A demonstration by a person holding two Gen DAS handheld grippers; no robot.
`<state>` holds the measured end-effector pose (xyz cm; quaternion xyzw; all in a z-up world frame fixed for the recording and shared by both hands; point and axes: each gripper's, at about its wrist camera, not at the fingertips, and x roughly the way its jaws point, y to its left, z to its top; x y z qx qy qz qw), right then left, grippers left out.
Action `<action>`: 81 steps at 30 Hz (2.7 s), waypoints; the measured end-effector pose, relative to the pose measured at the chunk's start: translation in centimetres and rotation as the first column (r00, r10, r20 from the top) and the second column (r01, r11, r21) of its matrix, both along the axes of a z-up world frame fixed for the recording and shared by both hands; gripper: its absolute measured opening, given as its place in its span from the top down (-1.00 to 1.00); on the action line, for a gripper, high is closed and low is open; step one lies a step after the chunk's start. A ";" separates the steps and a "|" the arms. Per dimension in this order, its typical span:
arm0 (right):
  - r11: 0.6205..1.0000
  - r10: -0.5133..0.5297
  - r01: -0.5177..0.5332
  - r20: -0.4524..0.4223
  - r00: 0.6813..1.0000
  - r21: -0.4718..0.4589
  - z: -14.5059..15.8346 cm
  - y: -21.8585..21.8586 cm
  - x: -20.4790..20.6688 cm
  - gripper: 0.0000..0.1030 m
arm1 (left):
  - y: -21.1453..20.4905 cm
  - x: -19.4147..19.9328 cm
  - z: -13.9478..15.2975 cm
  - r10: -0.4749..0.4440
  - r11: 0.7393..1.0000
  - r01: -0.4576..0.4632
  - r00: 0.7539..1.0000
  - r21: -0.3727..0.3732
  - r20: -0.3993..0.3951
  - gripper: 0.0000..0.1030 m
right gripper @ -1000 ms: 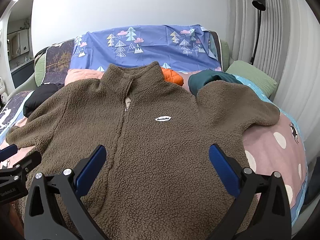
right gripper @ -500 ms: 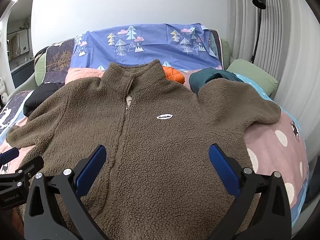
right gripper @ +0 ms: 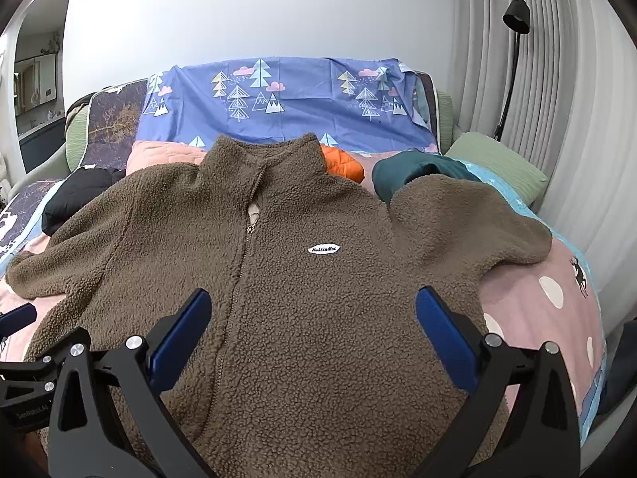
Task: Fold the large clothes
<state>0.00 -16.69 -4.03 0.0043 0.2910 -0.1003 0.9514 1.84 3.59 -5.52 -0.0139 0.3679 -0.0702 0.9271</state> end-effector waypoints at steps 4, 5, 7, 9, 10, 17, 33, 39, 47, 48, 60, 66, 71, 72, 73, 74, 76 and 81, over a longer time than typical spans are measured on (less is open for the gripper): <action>1.000 -0.020 0.020 -0.020 1.000 0.023 0.0 -0.4 0.5 -0.97 | 0.0 0.2 -0.1 -0.004 1.000 0.004 1.000 0.004 -0.007 -0.96; 0.999 -0.022 0.023 -0.028 0.999 0.032 -0.1 -0.5 0.8 -0.97 | -0.1 0.2 -0.1 -0.007 1.000 0.007 1.000 0.006 -0.005 -0.96; 0.998 -0.029 0.031 -0.041 0.999 0.051 -0.1 -0.8 1.1 -0.97 | -0.1 0.4 0.0 -0.010 1.000 0.010 1.000 0.008 -0.002 -0.96; 0.997 -0.035 0.038 -0.049 0.998 0.066 -0.2 -0.9 1.3 -0.97 | 0.1 0.5 0.0 -0.010 1.000 0.010 1.000 0.009 -0.002 -0.96; 0.997 -0.030 0.034 -0.055 0.998 0.070 -0.3 -0.9 1.5 -0.97 | 0.2 0.5 -0.1 -0.009 1.000 0.009 1.000 0.007 -0.002 -0.96; 1.000 0.000 0.001 -0.060 0.998 0.017 -0.4 0.1 1.8 -0.97 | 7.2 2.2 0.1 0.133 0.989 -0.132 0.991 -0.071 0.007 -0.96; 0.996 -0.091 0.088 -0.165 0.982 -0.025 -3.5 -3.9 3.4 -0.97 | 42.1 7.0 -10.6 0.571 0.537 -0.641 0.755 -0.549 -0.323 -0.52; 0.994 -0.104 0.099 -0.176 0.979 -0.035 -3.6 -3.7 3.8 -0.97 | 43.3 9.7 -13.1 0.598 0.500 -0.683 0.717 -0.532 -0.358 -0.59; 0.996 -0.092 0.087 -0.169 0.981 -0.037 -3.7 -3.6 4.1 -0.97 | 40.3 11.4 -8.3 0.546 0.623 -0.559 0.812 -0.548 -0.208 0.77; 0.995 -0.092 0.086 -0.168 0.982 -0.039 -3.7 -3.7 4.2 -0.97 | 39.2 11.2 -6.2 0.528 0.660 -0.519 0.835 -0.543 -0.156 0.78; 0.993 -0.095 0.103 -0.123 0.988 0.059 -3.2 -7.0 3.5 -0.97 | 4.1 10.3 14.7 -0.216 0.940 0.287 0.920 -0.185 0.327 0.73; 0.976 -0.198 0.208 -0.133 0.971 0.064 -3.5 -12.2 1.1 -0.97 | -13.1 11.1 7.0 -0.512 0.857 0.516 0.850 0.004 0.121 -0.23; 0.967 -0.181 0.207 -0.168 0.969 0.151 -3.9 -16.1 0.4 -0.97 | -13.8 10.3 2.7 -0.516 0.856 0.515 0.856 0.045 0.021 -0.22; 0.966 -0.144 0.178 -0.182 0.973 0.187 -4.1 -16.5 0.9 -0.97 | -12.3 10.4 2.7 -0.484 0.875 0.483 0.875 0.031 0.017 -0.22; 0.963 -0.091 0.135 -0.190 0.978 0.234 -4.1 -16.8 1.7 -0.97 | -11.1 10.7 2.7 -0.456 0.890 0.456 0.890 0.023 0.018 -0.22; 0.959 -0.047 0.097 -0.189 0.981 0.267 -4.1 -16.7 2.5 -0.97 | -9.3 11.0 2.7 -0.411 0.911 0.411 0.911 0.011 0.020 -0.19; 0.946 0.064 -0.003 -0.177 0.982 0.323 -4.1 -16.2 5.1 -0.97 | -5.6 12.1 2.3 -0.326 0.945 0.326 0.945 -0.012 0.006 -0.10; 0.916 0.246 -0.158 -0.204 0.948 0.370 -4.7 -12.7 13.0 -0.97 | 2.5 12.3 -0.1 -0.095 0.995 0.094 0.995 -0.014 -0.045 -0.02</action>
